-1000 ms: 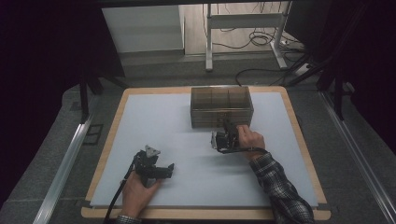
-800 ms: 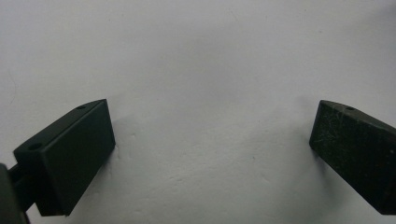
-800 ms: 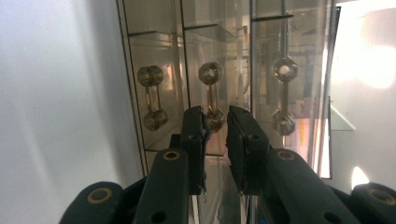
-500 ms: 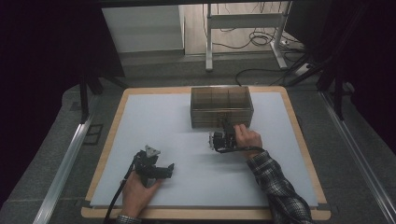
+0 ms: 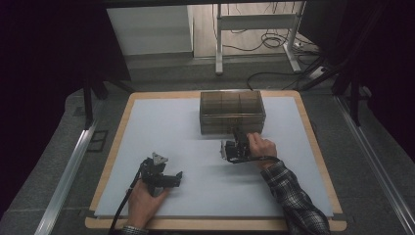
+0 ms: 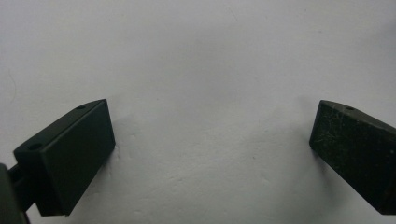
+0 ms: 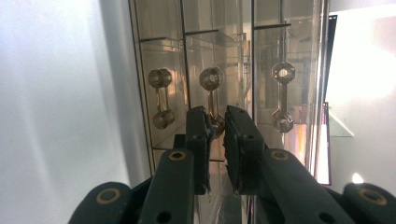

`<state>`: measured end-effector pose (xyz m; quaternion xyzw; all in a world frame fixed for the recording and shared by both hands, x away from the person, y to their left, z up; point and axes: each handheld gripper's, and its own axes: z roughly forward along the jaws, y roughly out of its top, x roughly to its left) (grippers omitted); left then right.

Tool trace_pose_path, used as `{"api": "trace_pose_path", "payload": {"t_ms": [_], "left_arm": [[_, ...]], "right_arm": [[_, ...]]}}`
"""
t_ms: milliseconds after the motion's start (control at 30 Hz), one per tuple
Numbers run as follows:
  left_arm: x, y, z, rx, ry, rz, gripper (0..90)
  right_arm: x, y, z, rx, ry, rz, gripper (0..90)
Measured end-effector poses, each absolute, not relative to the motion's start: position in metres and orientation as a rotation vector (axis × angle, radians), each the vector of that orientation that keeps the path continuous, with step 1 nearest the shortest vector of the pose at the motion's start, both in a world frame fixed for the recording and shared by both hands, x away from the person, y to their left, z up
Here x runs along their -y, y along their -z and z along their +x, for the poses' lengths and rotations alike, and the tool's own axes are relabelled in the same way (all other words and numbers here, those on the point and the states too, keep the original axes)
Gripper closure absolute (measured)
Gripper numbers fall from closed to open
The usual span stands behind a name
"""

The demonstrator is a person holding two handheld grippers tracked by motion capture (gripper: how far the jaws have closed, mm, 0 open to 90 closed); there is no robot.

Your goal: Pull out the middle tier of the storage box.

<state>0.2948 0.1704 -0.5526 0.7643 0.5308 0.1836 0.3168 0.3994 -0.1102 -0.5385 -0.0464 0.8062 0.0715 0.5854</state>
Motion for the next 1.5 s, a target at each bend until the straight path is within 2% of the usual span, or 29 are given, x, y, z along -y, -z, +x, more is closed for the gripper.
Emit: {"api": "trace_pose_path", "payload": {"t_ms": [733,1500], "left_arm": [[-0.17,0.553,0.295,-1.399,-0.484,2.007,0.0],[-0.17,0.553,0.295,-1.399,-0.483,2.006,0.0]], "right_arm": [[0.116,0.535,0.377,-1.888,-0.22,-0.09,79.2],[0.121,0.521,0.375,-1.981,-0.28,-0.085,76.1]]}}
